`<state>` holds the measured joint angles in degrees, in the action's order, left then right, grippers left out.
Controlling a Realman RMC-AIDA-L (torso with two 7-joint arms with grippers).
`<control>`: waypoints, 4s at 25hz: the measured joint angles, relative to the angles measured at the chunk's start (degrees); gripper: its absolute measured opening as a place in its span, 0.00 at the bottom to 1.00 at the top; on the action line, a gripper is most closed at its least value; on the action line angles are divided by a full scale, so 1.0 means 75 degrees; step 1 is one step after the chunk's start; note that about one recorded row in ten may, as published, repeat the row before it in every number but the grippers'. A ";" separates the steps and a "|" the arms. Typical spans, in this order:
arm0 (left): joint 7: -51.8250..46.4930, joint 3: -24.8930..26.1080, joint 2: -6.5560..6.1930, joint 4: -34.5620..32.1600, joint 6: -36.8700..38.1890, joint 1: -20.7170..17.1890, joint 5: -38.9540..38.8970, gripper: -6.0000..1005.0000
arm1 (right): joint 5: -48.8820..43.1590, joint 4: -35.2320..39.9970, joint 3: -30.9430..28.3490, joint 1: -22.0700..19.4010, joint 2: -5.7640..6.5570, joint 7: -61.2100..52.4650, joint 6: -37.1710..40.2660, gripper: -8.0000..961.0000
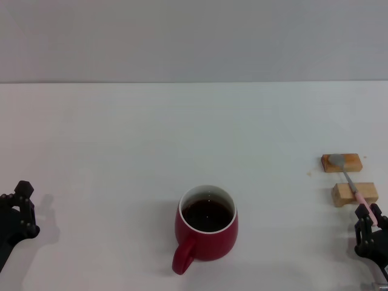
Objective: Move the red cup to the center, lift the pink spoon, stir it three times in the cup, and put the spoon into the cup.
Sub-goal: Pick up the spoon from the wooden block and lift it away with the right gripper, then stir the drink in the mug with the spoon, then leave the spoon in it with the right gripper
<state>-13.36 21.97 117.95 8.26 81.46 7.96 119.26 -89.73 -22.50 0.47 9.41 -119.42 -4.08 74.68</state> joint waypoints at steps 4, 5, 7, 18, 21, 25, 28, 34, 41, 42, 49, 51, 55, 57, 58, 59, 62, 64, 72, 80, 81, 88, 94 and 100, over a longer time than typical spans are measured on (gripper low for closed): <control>0.0000 0.0000 0.0003 0.0021 0.0001 0.0028 0.0000 0.00 | -0.0007 -0.0183 -0.0038 0.0013 -0.0002 0.0600 0.0107 0.08; 0.0000 0.0000 0.0008 0.0036 0.0001 0.0034 0.0000 0.00 | -0.0011 -0.0243 -0.0043 0.0021 0.0000 0.0744 0.0170 0.07; 0.0000 0.0000 0.0010 0.0058 0.0011 0.0042 0.0000 0.00 | -0.0033 -0.0304 -0.0030 0.0042 0.0010 0.0914 0.0388 0.07; -0.0017 0.0000 0.0012 0.0090 0.0049 0.0125 -0.0001 0.00 | -0.0563 -0.0349 0.0030 0.0382 0.0112 0.0969 0.1814 0.06; -0.0019 0.0000 0.0018 0.0098 0.0049 0.0156 0.0000 0.00 | -0.0724 -0.0355 0.0026 0.0482 0.0120 0.0968 0.2026 0.04; -0.0022 0.0000 0.0023 0.0106 0.0050 0.0217 0.0000 0.00 | -0.1030 -0.0495 0.0021 0.0634 0.0192 0.0906 0.2561 0.04; -0.0023 0.0000 0.0022 0.0106 0.0046 0.0285 0.0001 0.00 | -0.1138 -0.0881 0.0020 0.0714 0.0324 0.0922 0.2702 0.04; -0.0024 0.0000 0.0013 0.0101 -0.0012 0.0368 0.0000 0.00 | -0.1311 -0.1169 0.0019 0.0756 0.0401 0.0938 0.3070 0.04; -0.0024 0.0000 0.0012 0.0053 -0.0024 0.0384 0.0001 0.00 | -0.2100 -0.1725 -0.0051 0.0867 0.0410 0.0953 0.3543 0.04; -0.0024 0.0000 0.0011 0.0041 -0.0026 0.0384 0.0000 0.00 | -0.2327 -0.1910 -0.0047 0.0944 0.0416 0.0954 0.3586 0.04; -0.0024 0.0001 0.0011 0.0023 -0.0032 0.0383 0.0001 0.00 | -0.2909 -0.2217 0.0000 0.1140 0.0398 0.0914 0.3586 0.04; -0.0024 0.0000 0.0011 0.0023 -0.0033 0.0381 0.0000 0.00 | -0.3085 -0.2282 0.0008 0.1167 0.0355 0.0910 0.3543 0.04; -0.0024 0.0001 0.0007 0.0010 -0.0034 0.0380 0.0000 0.00 | -0.3309 -0.2352 0.0024 0.1147 0.0277 0.0908 0.3441 0.04; -0.0023 0.0000 0.0004 0.0000 -0.0034 0.0372 0.0000 0.00 | -0.3338 -0.2365 0.0061 0.1085 0.0233 0.0900 0.3337 0.04; -0.0023 0.0001 0.0003 0.0000 -0.0034 0.0370 0.0000 0.00 | -0.3342 -0.2357 0.0079 0.1053 0.0212 0.0901 0.3272 0.04; -0.0023 0.0001 0.0003 0.0000 -0.0034 0.0370 0.0000 0.00 | -0.3342 -0.2357 0.0079 0.1053 0.0212 0.0901 0.3272 0.04; -0.0023 0.0001 0.0000 -0.0004 -0.0034 0.0340 0.0000 0.00 | -0.3347 -0.2321 0.0105 0.0987 0.0168 0.0902 0.2987 0.04; -0.0023 0.0001 0.0000 -0.0007 -0.0034 0.0330 0.0000 0.00 | -0.3347 -0.2317 0.0105 0.0984 0.0164 0.0901 0.2929 0.04; -0.0023 0.0000 0.0003 -0.0012 -0.0033 0.0263 0.0000 0.00 | -0.3357 -0.2298 0.0112 0.0992 0.0121 0.0895 0.2424 0.04; -0.0023 0.0001 0.0012 -0.0012 -0.0029 0.0245 0.0001 0.00 | -0.3359 -0.2292 0.0134 0.0957 0.0097 0.0891 0.2165 0.04; -0.0023 0.0001 0.0012 -0.0012 -0.0024 0.0243 0.0001 0.00 | -0.3358 -0.2288 0.0134 0.0948 0.0094 0.0891 0.2094 0.04; -0.0023 0.0001 0.0012 -0.0011 0.0032 0.0191 0.0000 0.00 | -0.3358 -0.2237 0.0137 0.1051 0.0058 0.0885 0.1496 0.04; -0.0023 0.0001 0.0012 0.0016 0.0121 0.0138 0.0000 0.00 | -0.3358 -0.2237 0.0136 0.1207 0.0037 0.0884 0.1291 0.04; -0.0023 0.0019 0.0002 0.0014 0.0156 0.0099 0.0001 0.00 | -0.3355 -0.2222 0.0106 0.1346 0.0015 0.0877 0.1002 0.04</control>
<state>-13.53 22.11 117.96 8.36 82.63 8.70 119.27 -114.89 -39.17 1.27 19.50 -119.31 2.49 82.20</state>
